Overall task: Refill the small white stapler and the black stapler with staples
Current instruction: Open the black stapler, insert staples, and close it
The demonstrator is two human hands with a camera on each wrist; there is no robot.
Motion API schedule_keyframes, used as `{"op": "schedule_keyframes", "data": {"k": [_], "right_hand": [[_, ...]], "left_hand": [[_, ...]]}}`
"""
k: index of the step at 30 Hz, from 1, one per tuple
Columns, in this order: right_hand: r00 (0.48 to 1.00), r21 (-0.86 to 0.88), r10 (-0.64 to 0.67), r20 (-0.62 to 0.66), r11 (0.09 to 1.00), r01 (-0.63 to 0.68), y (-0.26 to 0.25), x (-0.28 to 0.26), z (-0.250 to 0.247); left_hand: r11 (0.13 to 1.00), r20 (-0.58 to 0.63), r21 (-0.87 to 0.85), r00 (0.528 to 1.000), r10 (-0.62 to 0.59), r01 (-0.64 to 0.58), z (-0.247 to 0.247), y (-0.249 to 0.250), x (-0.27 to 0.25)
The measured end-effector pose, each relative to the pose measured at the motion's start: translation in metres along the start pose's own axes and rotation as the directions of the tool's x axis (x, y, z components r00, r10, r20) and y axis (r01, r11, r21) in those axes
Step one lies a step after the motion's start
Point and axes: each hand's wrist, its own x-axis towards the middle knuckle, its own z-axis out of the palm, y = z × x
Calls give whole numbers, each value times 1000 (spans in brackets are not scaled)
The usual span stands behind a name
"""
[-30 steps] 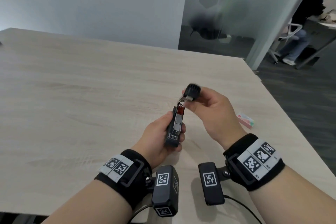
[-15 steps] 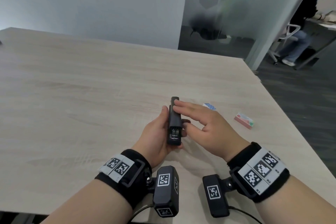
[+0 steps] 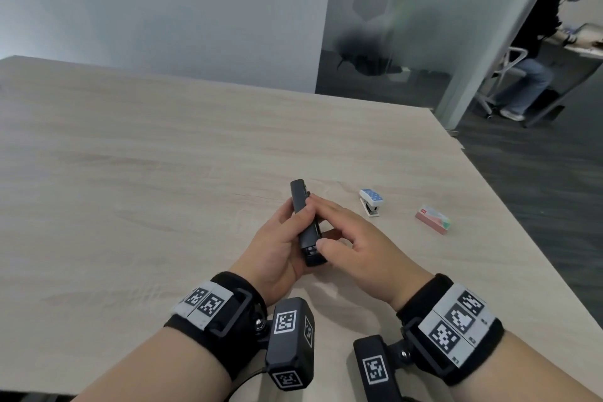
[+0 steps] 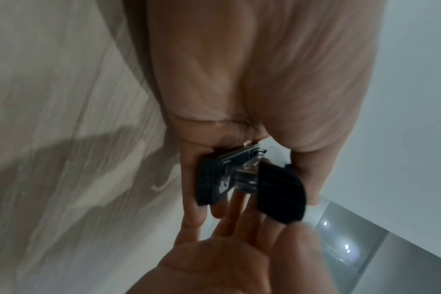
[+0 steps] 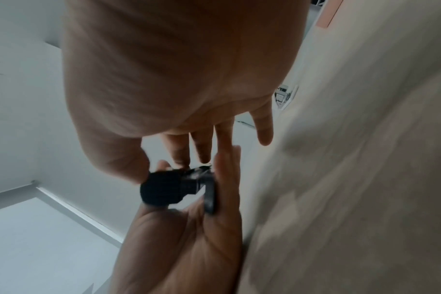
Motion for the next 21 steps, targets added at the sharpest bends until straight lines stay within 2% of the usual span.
{"op": "schedule_keyframes", "data": {"k": [3,5,7,10,13,21], "right_hand": [[995,-197,27,-95,979,-45,-1,-2,6],[983,-323,63,-173,939,-117,-2,1,9],[973,-377,93,-212,911,-169,-3,7,11],[956,-321,181,-232,913,-251,-4,12,10],[946,-294,201,-256,916,-274,-3,17,7],[903,-306,269,-335,876,-374,18,36,-14]], "left_hand": [[997,0,-72,1000,27,-27,1,-3,2],[999,9,-37,1000,21,-21,1,-4,1],[1000,46,2,999,15,-15,-1,-5,1],[1000,79,22,997,-5,4,0,-5,1],[1000,81,20,997,-21,20,0,-4,2],[999,-35,0,998,-51,51,-1,-6,2]]}}
